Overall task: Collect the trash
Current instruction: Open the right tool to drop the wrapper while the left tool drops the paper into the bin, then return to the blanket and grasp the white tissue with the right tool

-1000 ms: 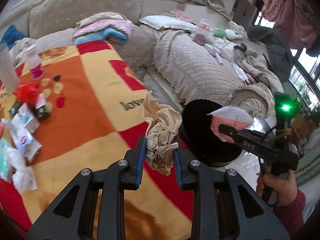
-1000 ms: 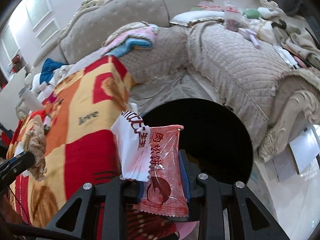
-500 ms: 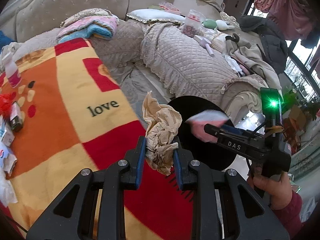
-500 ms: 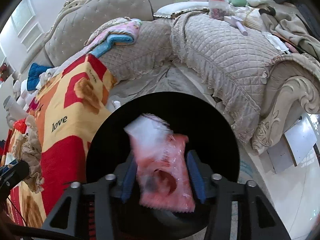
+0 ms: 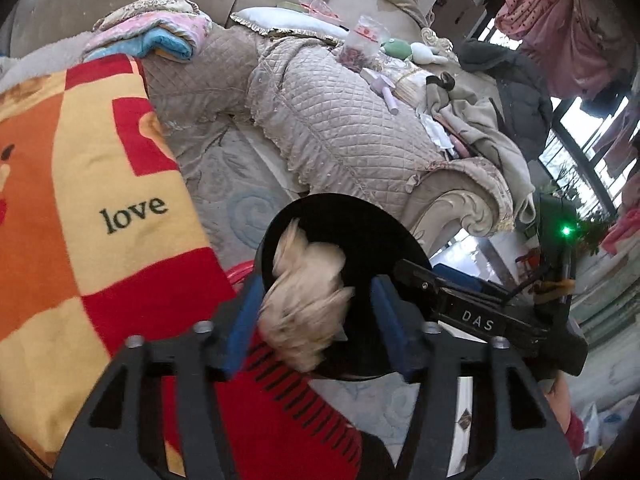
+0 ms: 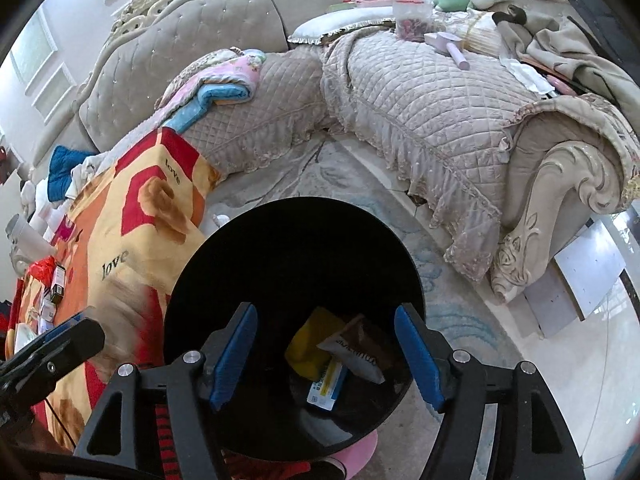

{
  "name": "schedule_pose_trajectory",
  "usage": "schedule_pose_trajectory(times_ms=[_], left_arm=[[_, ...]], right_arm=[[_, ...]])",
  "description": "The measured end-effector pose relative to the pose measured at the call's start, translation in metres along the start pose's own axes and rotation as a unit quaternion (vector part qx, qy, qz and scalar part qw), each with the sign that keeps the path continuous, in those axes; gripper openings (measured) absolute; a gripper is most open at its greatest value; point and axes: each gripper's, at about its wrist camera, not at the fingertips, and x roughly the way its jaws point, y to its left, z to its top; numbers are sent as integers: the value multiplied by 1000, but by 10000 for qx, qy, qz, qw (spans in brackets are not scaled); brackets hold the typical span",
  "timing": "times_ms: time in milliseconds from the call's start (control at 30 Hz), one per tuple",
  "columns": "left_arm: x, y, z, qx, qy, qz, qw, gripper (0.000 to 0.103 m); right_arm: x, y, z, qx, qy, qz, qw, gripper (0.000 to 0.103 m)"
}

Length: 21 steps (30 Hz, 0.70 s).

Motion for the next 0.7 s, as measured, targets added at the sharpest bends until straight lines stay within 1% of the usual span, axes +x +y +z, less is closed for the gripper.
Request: schedule_pose_trajectory(times_ms=[133,200,300,567,700], left_arm=[[-1,4,-1,5,62,50,10000,58],[-5,7,-3,-4,63,116,9999,58],[-13,13,-7,-29,35,233,9997,58],[-44,41,-22,-135,-52,830,9964,58],[-65,61,-32,-228,-146,1163,9928,58]], right_arm=[[-1,0,0,14,-2,13,10000,70],[-1,3,-1,-21,24,29,10000,72],[1,11,-3,-79,79,61,9999,73],[6,41,-12,-302,194,227,9991,73],[6,60,-16,-462,244,307,9982,73]])
